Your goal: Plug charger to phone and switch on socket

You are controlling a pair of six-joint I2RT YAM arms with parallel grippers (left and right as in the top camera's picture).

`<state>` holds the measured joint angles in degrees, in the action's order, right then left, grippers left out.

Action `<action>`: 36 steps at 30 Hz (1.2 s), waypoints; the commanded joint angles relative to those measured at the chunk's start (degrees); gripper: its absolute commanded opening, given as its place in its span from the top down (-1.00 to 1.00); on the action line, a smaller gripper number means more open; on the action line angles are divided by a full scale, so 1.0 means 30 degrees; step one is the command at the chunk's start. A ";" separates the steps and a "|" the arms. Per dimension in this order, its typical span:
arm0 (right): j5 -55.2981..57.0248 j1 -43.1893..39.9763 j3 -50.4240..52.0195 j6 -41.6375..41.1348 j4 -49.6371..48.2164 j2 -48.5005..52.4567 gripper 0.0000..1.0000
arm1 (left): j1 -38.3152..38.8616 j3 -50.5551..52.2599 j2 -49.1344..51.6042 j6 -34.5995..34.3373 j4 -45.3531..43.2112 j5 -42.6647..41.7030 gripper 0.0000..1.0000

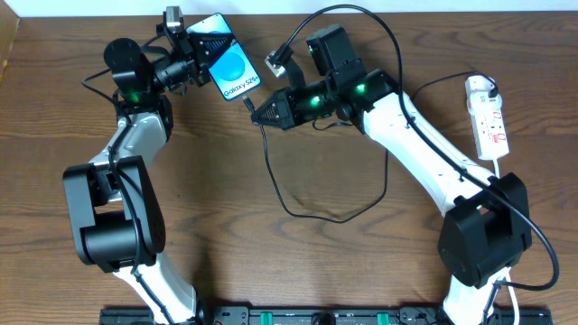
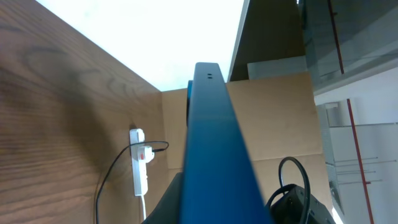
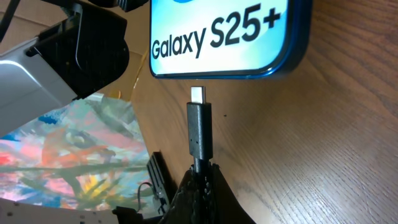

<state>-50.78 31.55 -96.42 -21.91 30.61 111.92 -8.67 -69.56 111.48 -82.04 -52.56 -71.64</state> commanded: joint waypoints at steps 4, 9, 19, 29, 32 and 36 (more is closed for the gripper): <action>-0.0772 -0.0270 -0.0080 0.0058 0.0015 -0.0554 0.97 | 0.0000 -0.0138 0.0058 0.0474 -0.0233 0.0109 0.85; -0.0765 -0.0291 -0.0080 0.0102 0.0015 -0.0554 0.97 | 0.0000 -0.0138 0.0058 0.0481 -0.0233 0.0109 0.85; -0.0765 -0.0270 -0.0080 0.0058 -0.0437 -0.0554 0.97 | 0.0036 -0.0131 0.0058 0.1129 0.0000 -0.0124 0.85; -0.0539 -0.0197 -0.0080 -0.0131 -0.0546 -0.0554 0.97 | 0.0189 -0.0131 0.0058 0.1115 -0.0007 -0.0109 0.85; -0.0532 -0.0197 -0.0080 -0.0124 -0.0284 -0.0554 0.97 | 0.0204 -0.0131 0.0058 0.1115 -0.0015 -0.0102 0.85; -0.0408 -0.0277 -0.0080 -0.0117 0.0299 -0.0554 0.98 | 0.0197 -0.0131 0.0058 0.1115 -0.0015 -0.0095 0.85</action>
<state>-51.83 30.94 -96.42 -21.96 30.50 111.92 -8.19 -69.56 111.48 -79.44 -52.05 -71.66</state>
